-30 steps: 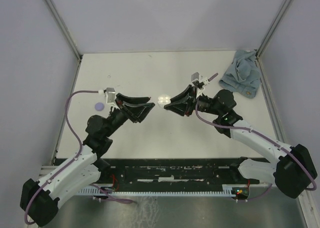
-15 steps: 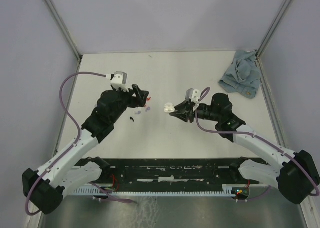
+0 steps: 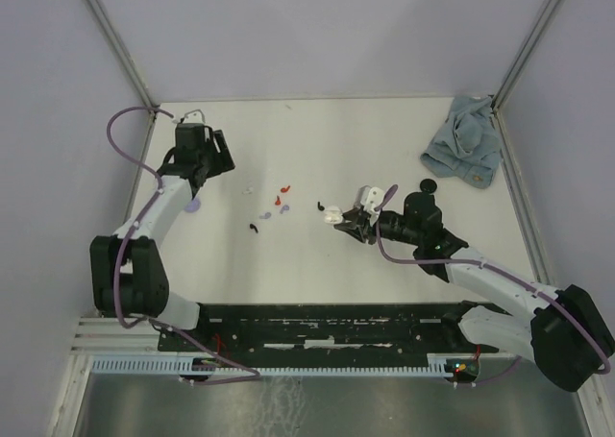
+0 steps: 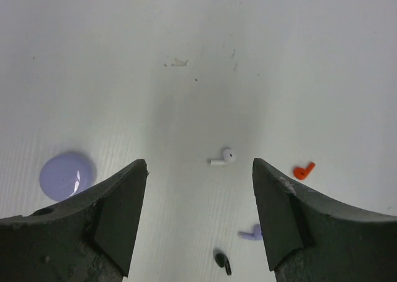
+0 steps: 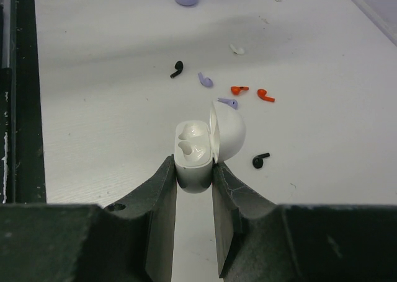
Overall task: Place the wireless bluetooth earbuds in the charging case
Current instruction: Pick up the earbud from the center of the board.
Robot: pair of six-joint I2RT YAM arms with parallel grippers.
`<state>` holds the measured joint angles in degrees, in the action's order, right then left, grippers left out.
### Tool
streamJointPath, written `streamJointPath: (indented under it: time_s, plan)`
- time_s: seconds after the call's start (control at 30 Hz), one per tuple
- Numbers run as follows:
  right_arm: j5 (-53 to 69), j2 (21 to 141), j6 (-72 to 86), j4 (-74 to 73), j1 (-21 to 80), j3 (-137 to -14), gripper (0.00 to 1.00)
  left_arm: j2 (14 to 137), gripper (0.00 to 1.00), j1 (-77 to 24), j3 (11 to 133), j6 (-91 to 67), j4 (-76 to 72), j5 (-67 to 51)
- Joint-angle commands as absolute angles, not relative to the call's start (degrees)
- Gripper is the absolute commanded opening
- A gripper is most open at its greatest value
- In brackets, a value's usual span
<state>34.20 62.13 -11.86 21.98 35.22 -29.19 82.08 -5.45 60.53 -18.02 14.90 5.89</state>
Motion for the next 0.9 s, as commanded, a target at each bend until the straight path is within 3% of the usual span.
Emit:
streamJointPath:
  time_s: [0.0,0.47,0.63,0.87]
  plan:
    - [31.97,61.29,-12.02,28.04,35.05,-28.46,0.02,91.12,0.74,-1.6,68.45,-15.64,15.2,5.77]
    - [30.98,59.59,-10.59,30.84,35.01,-26.39,0.02,123.54,0.54,2.95,99.35,-7.69,23.62,10.04]
    - [30.85,59.97,-10.9,30.29,35.05,-26.58,0.02,130.65,0.48,2.94,109.13,-4.96,27.08,9.08]
    - [30.99,60.29,-10.96,30.1,35.02,-26.78,0.02,135.8,0.4,3.48,113.68,-2.52,27.92,10.09]
